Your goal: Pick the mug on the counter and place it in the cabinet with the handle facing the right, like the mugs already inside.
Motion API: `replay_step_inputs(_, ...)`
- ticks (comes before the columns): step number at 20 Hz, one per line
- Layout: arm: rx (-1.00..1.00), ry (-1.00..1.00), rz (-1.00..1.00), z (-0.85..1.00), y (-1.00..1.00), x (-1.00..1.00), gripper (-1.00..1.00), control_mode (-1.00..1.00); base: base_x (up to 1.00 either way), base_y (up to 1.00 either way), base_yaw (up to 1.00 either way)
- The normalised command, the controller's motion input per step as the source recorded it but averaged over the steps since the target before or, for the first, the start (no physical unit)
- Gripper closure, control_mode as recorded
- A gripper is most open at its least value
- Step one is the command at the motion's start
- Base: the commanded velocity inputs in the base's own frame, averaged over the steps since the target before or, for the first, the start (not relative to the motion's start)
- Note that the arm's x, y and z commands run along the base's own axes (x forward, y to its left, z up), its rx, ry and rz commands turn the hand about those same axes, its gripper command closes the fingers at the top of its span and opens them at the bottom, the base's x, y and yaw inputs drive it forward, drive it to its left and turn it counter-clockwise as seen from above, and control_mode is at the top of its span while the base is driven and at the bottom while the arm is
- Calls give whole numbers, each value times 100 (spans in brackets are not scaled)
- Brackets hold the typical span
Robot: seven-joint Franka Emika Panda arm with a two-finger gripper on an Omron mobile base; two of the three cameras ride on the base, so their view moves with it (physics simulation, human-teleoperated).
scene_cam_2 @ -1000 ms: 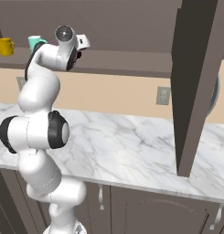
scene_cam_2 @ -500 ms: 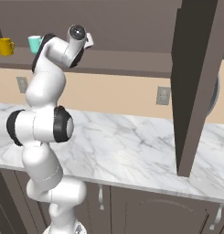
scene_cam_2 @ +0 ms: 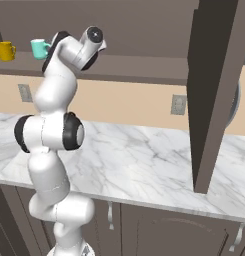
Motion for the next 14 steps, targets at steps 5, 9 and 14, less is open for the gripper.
replay_step_inputs(5, 0, 0, 11, 0, -6, 26, 100, -100, 0, 0, 0)
replay_step_inputs(9, 0, 0, 12, 0, -8, 24, 100, -100, 0, 0, 0)
replay_step_inputs(14, 0, 1, 11, 0, -1, 19, -100, -100, 0, 0, 0)
